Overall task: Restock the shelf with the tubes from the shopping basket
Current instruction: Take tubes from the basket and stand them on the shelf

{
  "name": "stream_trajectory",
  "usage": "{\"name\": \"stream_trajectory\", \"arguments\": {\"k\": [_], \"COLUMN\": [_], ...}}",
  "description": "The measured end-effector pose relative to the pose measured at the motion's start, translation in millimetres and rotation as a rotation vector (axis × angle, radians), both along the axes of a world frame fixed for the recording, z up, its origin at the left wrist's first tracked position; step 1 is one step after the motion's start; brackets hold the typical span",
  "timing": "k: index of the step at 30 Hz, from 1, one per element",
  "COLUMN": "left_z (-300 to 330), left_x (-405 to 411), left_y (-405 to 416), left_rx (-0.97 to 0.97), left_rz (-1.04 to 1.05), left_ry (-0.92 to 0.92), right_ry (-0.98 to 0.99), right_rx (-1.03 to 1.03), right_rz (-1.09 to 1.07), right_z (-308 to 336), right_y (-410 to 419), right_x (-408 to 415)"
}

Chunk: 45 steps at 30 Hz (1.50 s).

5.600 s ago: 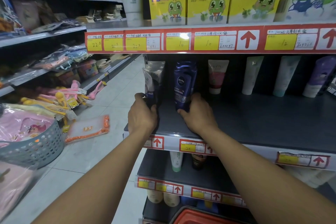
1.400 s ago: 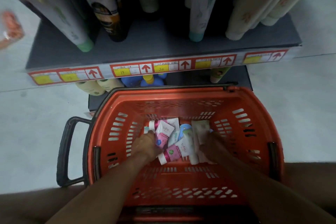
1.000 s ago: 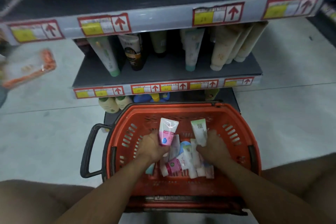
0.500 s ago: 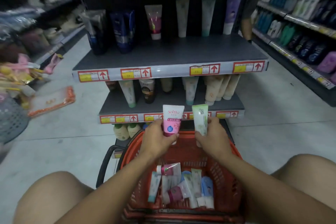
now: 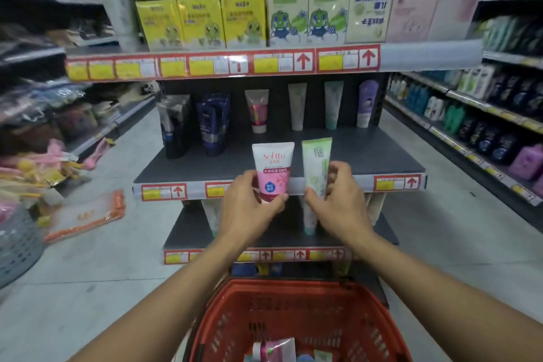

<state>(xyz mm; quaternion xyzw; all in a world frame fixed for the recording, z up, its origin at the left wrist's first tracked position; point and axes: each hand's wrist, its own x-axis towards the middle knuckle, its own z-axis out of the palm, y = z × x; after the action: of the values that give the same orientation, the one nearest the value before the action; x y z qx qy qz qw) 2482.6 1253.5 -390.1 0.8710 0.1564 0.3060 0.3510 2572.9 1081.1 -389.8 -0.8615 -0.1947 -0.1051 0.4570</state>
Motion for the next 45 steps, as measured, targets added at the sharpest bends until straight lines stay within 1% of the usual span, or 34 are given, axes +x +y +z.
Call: {"name": "stream_trajectory", "arguments": {"k": [3,8,13,16,19,21,25,27,31,34,40,45], "left_z": [19,34,35,29,20,15,13,16,27,30,26,19], "left_x": [21,55,79,89,95,96,99,105,127,148,189,221], "left_y": [12,34,48,50,50,48,43,45,57,72,102,121], "left_rx": [0.014,0.026,0.04,0.0,-0.038,-0.038,0.057,0.061,0.012,0.011,0.003,0.033], "left_rz": [0.007,0.053,0.094,0.094,0.105,0.122,0.207,0.226,0.248,0.26,0.239,0.264], "left_ry": [-0.01,0.008,0.054,0.073,0.052,0.037,0.115,0.164,0.259,0.282,0.245,0.242], "right_ry": [-0.036,-0.063,-0.048,-0.058,-0.069,-0.075,-0.141,-0.109,0.043,0.116,0.116,0.119], "right_rx": [0.023,0.038,0.031,0.051,0.057,0.016,-0.234,-0.282,-0.343,-0.354,-0.316,-0.265], "right_rz": [0.002,-0.03,-0.024,-0.021,-0.022,-0.033,-0.076,-0.066,-0.076,-0.08,-0.057,-0.102], "right_z": [18,34,25,17,15,14,7,9,24,31,32,24], "right_y": [12,33,47,53,57,56,53,55,67,76,98,120], "right_x": [22,63,85,91,94,94,100,108,131,150,189,217]}}
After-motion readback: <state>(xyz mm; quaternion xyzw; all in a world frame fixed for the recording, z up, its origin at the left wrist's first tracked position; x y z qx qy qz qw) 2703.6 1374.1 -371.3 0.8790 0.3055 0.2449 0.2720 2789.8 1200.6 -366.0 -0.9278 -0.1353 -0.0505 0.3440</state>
